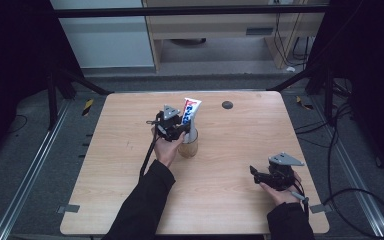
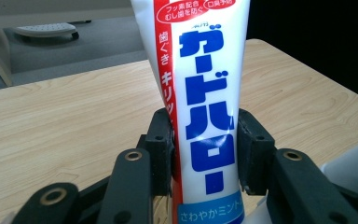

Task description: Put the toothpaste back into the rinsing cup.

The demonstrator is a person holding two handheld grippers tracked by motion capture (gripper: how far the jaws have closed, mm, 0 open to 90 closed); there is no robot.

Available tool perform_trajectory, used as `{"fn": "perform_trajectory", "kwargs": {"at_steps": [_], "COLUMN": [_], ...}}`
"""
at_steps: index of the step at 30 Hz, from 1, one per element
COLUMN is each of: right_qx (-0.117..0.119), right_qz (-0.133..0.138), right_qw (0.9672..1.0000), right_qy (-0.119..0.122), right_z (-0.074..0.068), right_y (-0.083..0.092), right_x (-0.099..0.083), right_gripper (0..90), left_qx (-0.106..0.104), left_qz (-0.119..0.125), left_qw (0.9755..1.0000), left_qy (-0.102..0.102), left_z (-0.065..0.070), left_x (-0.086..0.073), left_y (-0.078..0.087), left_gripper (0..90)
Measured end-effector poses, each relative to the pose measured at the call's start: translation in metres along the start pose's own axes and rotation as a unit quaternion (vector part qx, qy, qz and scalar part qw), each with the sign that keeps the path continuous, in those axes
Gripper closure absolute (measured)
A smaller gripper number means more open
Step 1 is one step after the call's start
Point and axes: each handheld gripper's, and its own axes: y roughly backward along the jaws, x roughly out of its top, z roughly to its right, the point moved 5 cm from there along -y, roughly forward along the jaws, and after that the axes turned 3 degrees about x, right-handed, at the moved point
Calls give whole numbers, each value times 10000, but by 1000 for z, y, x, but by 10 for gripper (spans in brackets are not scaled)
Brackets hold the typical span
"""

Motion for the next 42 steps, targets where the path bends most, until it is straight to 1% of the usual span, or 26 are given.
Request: {"fn": "perform_trajectory", "kwargs": {"at_steps": [3, 7, 10, 13, 15, 17, 18, 19, 20, 21, 22, 23, 24, 26, 27, 28, 29, 33, 35, 37, 39, 41, 42], "right_qx": [2, 0, 3, 3, -15, -21, -25, -29, -33, -19, -24, -27, -27, -16, -26, -31, -31, -52, -50, -50, -56, -49, -60], "right_qz": [8, 9, 18, 21, 26, 34, 30, 28, 21, 27, 22, 25, 25, 36, 45, 48, 47, 34, 39, 39, 26, 15, 10], "right_qw": [10000, 10000, 10000, 10000, 10000, 10000, 10000, 10000, 10000, 10000, 10000, 10000, 10000, 10000, 10000, 10000, 10000, 10000, 10000, 10000, 10000, 10000, 10000], "right_qy": [5, 0, 3, 0, 9, -12, -17, -12, -9, -17, -27, -22, -22, -35, -22, -19, -30, -43, -59, -65, -59, -83, -79], "right_z": [0, 0, 0, -1, -1, 0, 0, 0, 0, -1, -1, -1, -1, -2, -2, -1, -1, 0, 0, 0, 1, 1, 1], "right_y": [0, 0, 1, 1, 1, 1, 1, 1, 1, 1, 1, 1, 1, 2, 2, 2, 2, 3, 4, 5, 5, 6, 7], "right_x": [0, 0, 1, 1, 1, 1, 1, 1, 1, 1, 1, 1, 1, 1, 1, 1, 1, 0, 0, -1, -2, -3, -3], "right_gripper": [214, 214, 214, 214, 214, 214, 214, 214, 213, 213, 213, 213, 213, 212, 212, 212, 211, 208, 205, 203, 202, 199, 198], "left_qx": [-7, -22, 32, 56, 72, 67, -17, -29, 53, 21, 6, 37, 37, 14, 21, 21, -15, -57, -46, 26, 42, 139, 179], "left_qz": [-39, -16, -120, -172, -211, -324, -219, -124, -56, -6, 12, -4, -4, -44, -63, -63, -137, -315, -389, -461, -525, -617, -680], "left_qw": [10000, 9999, 9996, 9994, 9990, 9985, 9987, 9988, 9987, 9988, 9990, 9988, 9988, 9986, 9982, 9982, 9977, 9972, 9965, 9958, 9959, 9948, 9944], "left_qy": [-69, -163, -239, -309, -397, -429, -452, -469, -497, -480, -442, -492, -492, -531, -600, -600, -668, -680, -738, -787, -740, -795, -790], "left_z": [0, 1, 1, -2, -4, -7, -7, -7, -7, -7, -8, -8, -8, -9, -9, -9, -10, -17, -20, -25, -31, -37, -40], "left_x": [-1, 0, -4, -9, -11, -14, -13, -12, -9, -7, -5, -4, -4, -6, -8, -8, -13, -29, -39, -49, -59, -71, -76], "left_y": [1, 6, 11, 15, 18, 21, 24, 28, 32, 35, 38, 42, 42, 52, 56, 56, 65, 84, 95, 106, 118, 129, 134], "left_gripper": [609, 573, 563, 557, 523, 448, 445, 506, 521, 524, 516, 509, 510, 496, 491, 485, 476, 450, 438, 430, 419, 410, 404]}}
